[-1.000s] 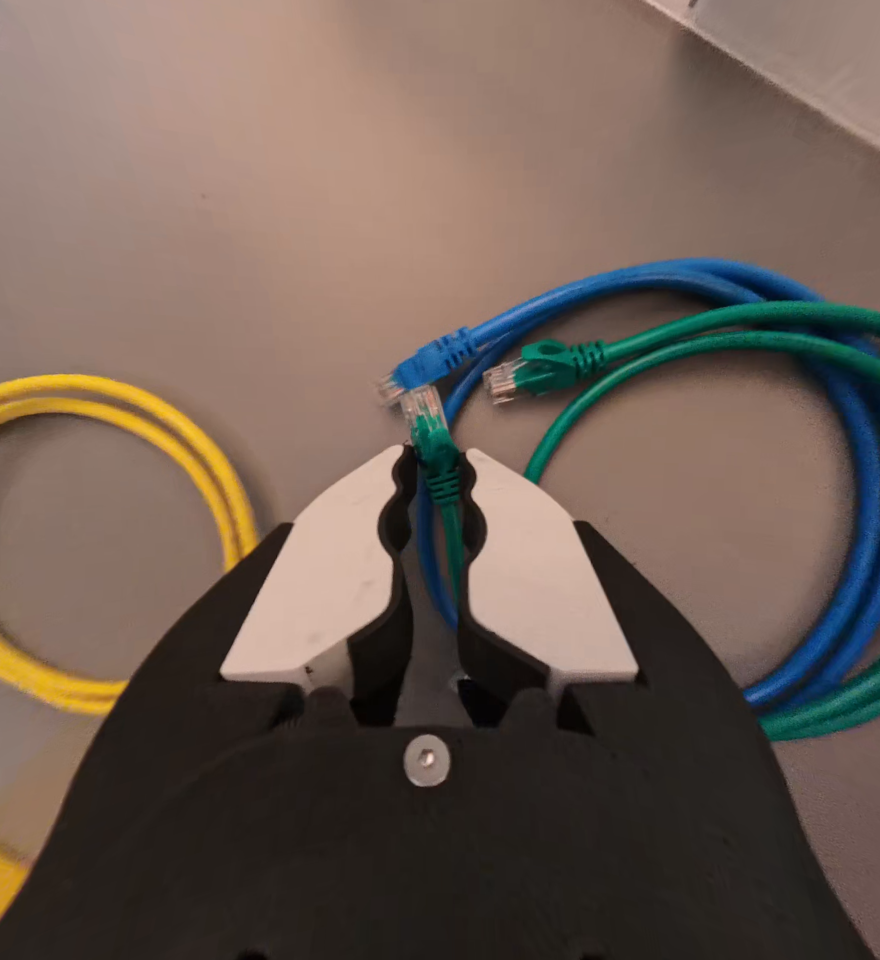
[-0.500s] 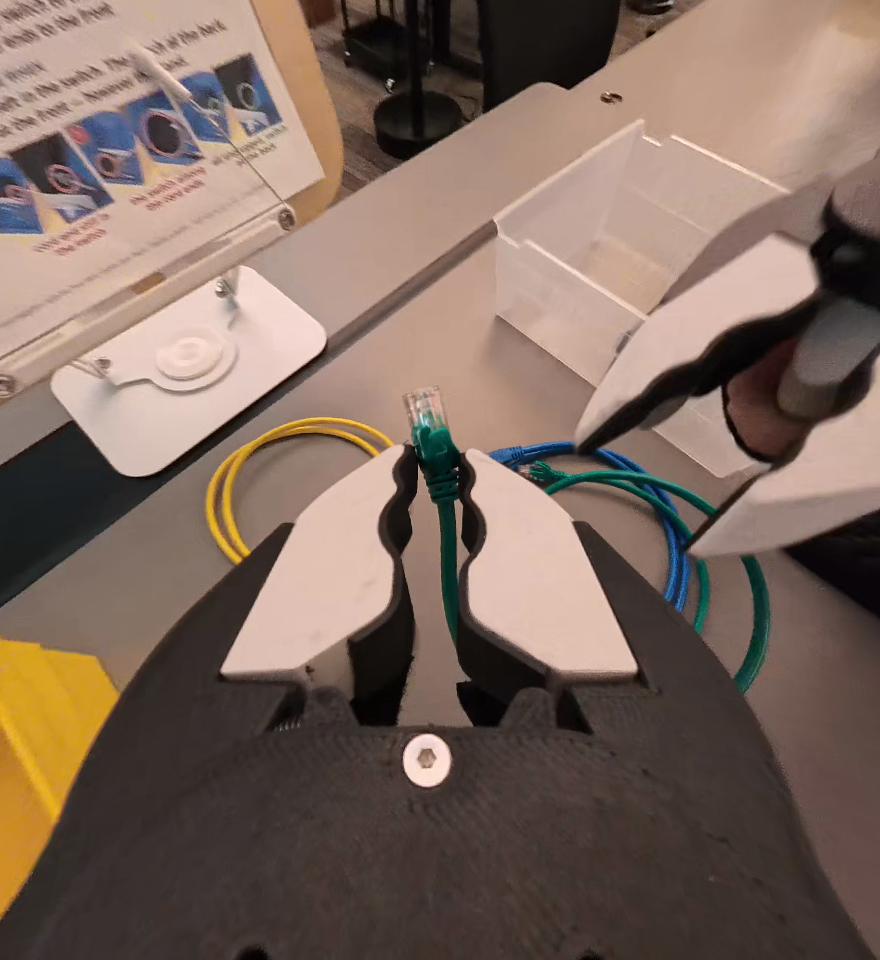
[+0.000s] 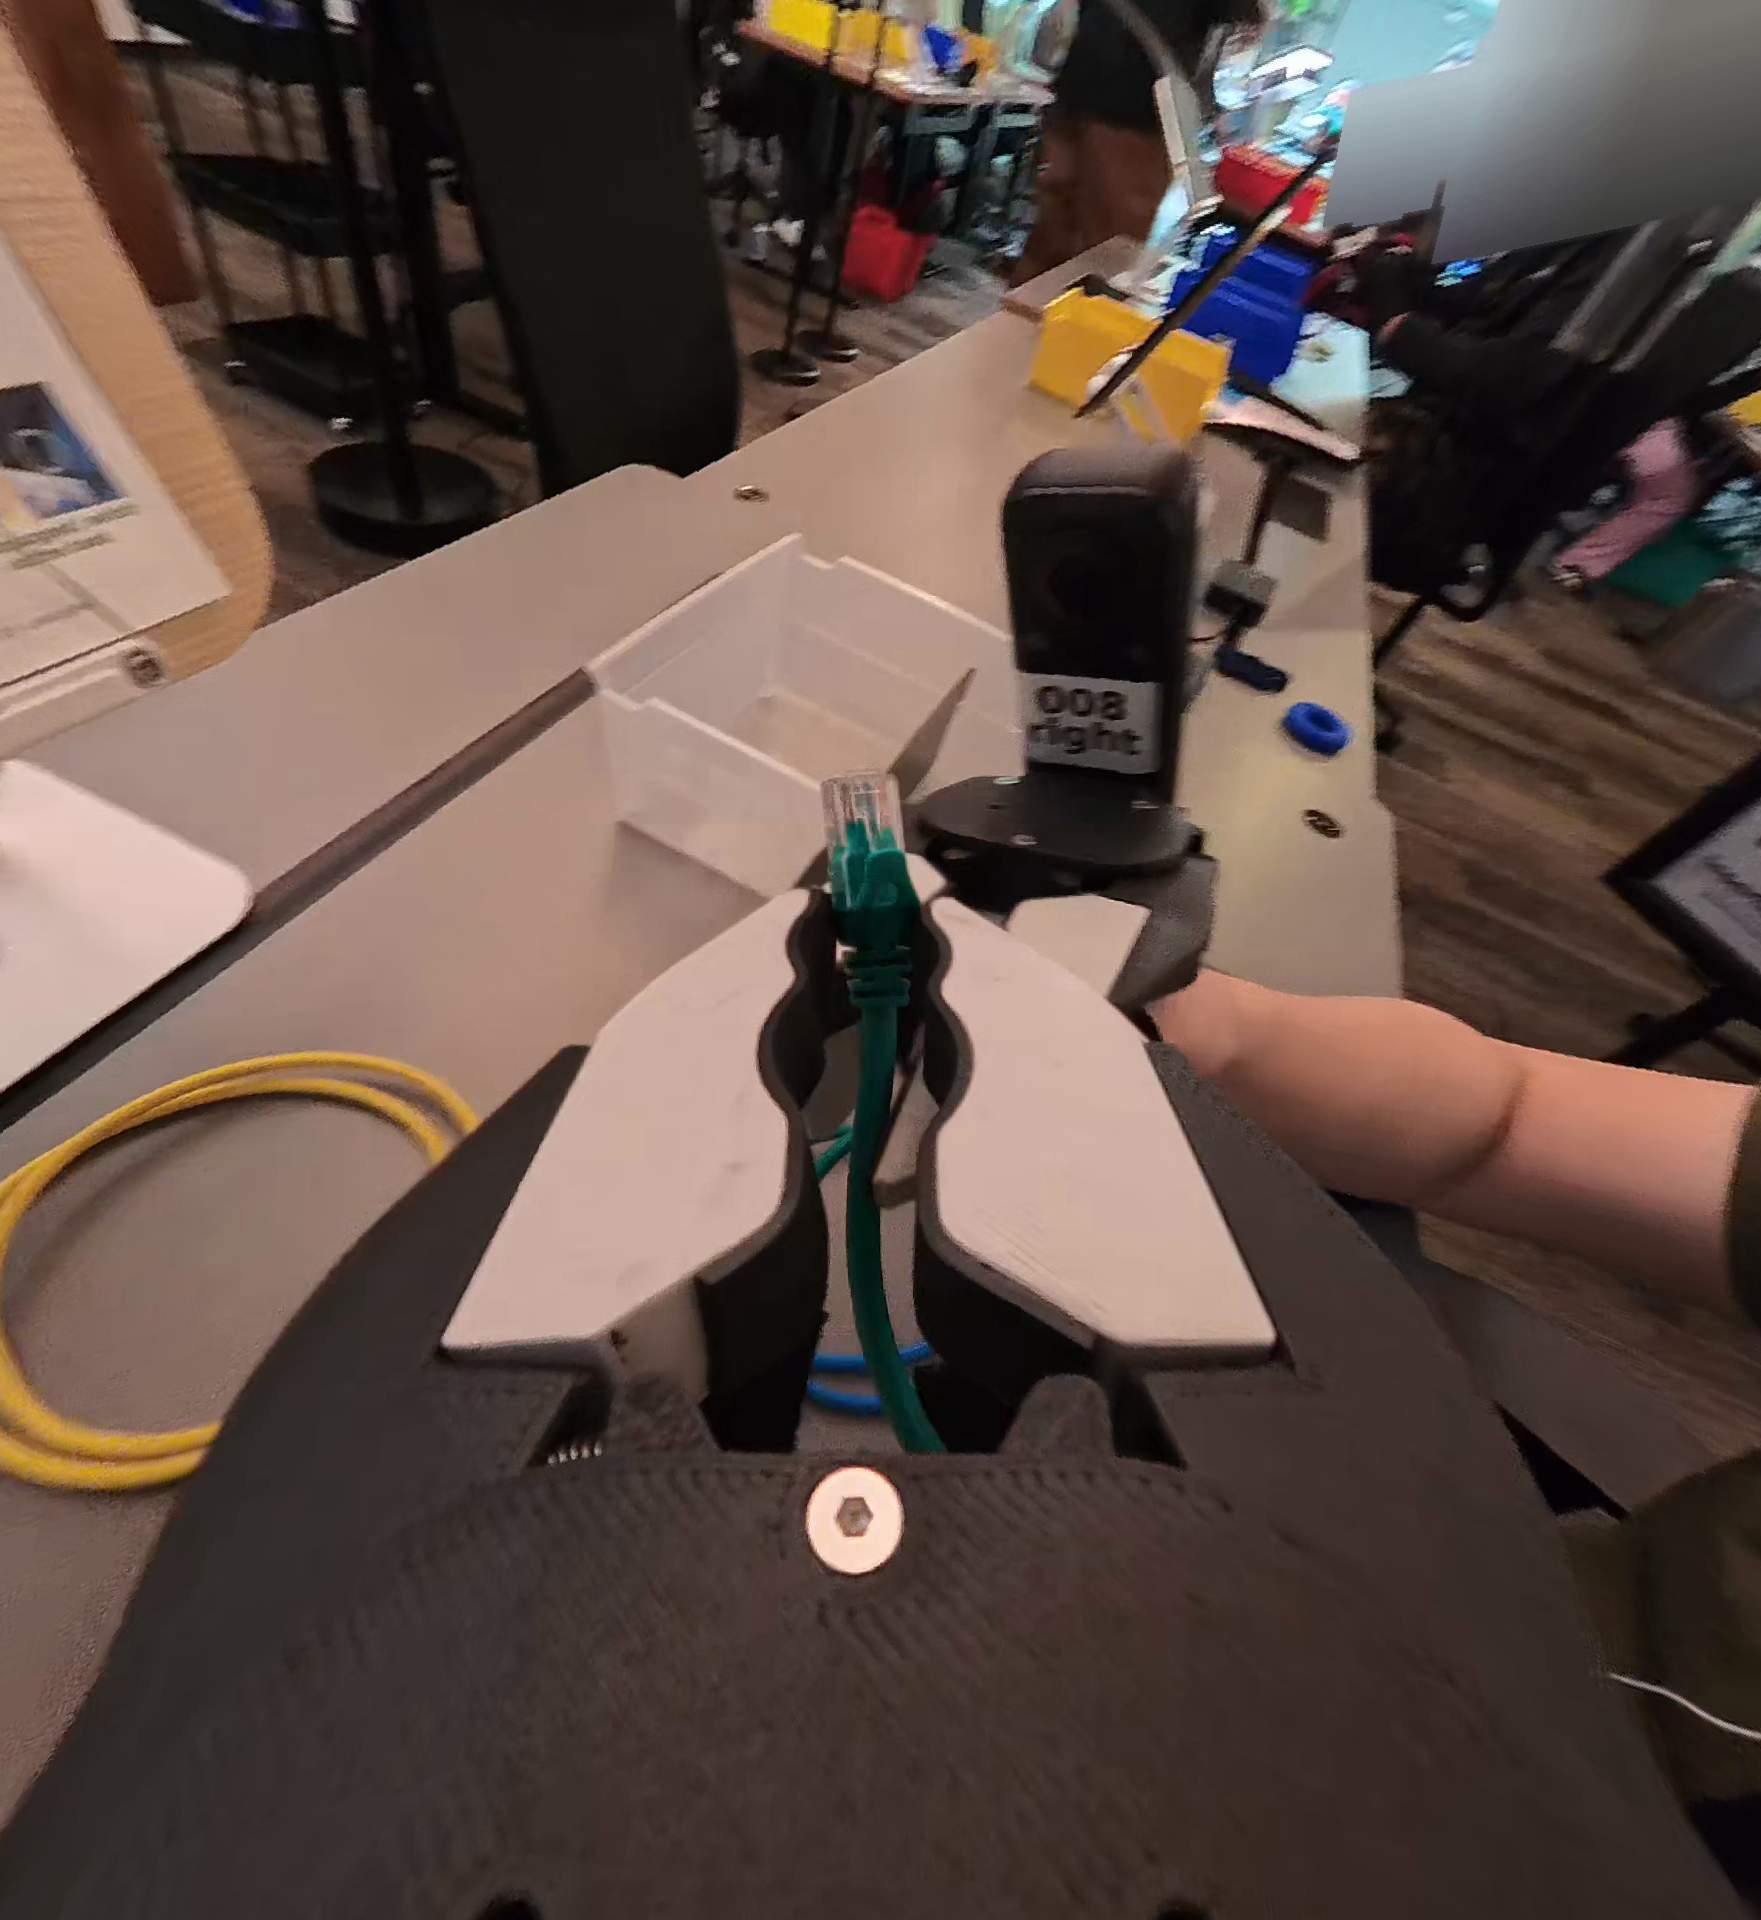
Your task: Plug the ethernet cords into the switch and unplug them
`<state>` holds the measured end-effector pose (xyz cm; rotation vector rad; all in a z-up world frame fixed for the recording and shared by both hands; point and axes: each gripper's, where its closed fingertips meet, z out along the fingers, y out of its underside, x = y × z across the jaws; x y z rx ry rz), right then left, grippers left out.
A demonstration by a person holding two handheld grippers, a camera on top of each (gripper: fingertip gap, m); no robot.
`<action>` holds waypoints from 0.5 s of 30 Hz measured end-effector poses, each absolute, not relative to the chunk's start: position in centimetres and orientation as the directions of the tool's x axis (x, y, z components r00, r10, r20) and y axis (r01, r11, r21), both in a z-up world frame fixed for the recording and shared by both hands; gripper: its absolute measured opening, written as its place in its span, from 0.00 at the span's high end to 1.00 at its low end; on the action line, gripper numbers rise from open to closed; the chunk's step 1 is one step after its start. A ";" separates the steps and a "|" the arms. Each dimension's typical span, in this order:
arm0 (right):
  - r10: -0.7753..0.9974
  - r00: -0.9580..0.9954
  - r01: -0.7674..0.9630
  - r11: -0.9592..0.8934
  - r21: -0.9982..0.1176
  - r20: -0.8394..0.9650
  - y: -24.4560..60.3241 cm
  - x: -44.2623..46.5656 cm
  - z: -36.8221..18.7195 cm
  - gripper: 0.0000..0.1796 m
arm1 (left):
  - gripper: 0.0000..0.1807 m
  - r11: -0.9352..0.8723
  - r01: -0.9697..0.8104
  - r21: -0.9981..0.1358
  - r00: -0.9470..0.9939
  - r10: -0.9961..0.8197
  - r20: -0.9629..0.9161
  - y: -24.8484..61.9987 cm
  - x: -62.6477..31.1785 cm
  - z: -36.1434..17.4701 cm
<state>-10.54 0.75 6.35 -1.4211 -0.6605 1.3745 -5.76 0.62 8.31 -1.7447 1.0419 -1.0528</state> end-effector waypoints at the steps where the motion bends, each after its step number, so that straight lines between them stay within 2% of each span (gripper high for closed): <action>1: 0.903 0.156 -0.285 -0.347 -0.894 -0.400 0.4 -10.4 7.0 0.86 | 0.92 -0.318 -0.221 -0.922 0.269 -0.929 0.256 0.1 -5.4 8.5; 4: 0.914 0.057 -0.295 -0.369 -0.882 -0.402 -0.6 -10.0 7.7 0.96 | 0.92 -0.316 -0.191 -0.929 0.233 -0.934 0.269 -0.3 -5.1 9.0; 7: 0.910 0.053 -0.228 -0.390 -0.892 -0.412 -0.7 -9.8 7.5 0.97 | 0.91 -0.274 -0.181 -0.944 0.216 -0.948 0.234 -0.2 -5.4 9.3; 9: 0.912 0.005 -0.123 -0.406 -0.906 -0.409 -1.6 -9.6 7.0 0.97 | 0.89 -0.256 -0.147 -0.956 0.165 -0.959 0.231 -0.7 -5.8 10.3; 12: 0.873 -0.145 0.027 -0.466 -0.884 -0.465 -4.1 -9.2 6.6 0.97 | 0.74 -0.242 -0.112 -0.964 0.099 -0.968 0.232 -1.2 -6.8 11.2; 15: 0.827 -0.269 0.158 -0.468 -0.869 -0.494 -6.8 -8.8 6.3 0.97 | 0.69 -0.238 -0.135 -0.962 0.023 -0.971 0.237 -2.0 -7.2 10.4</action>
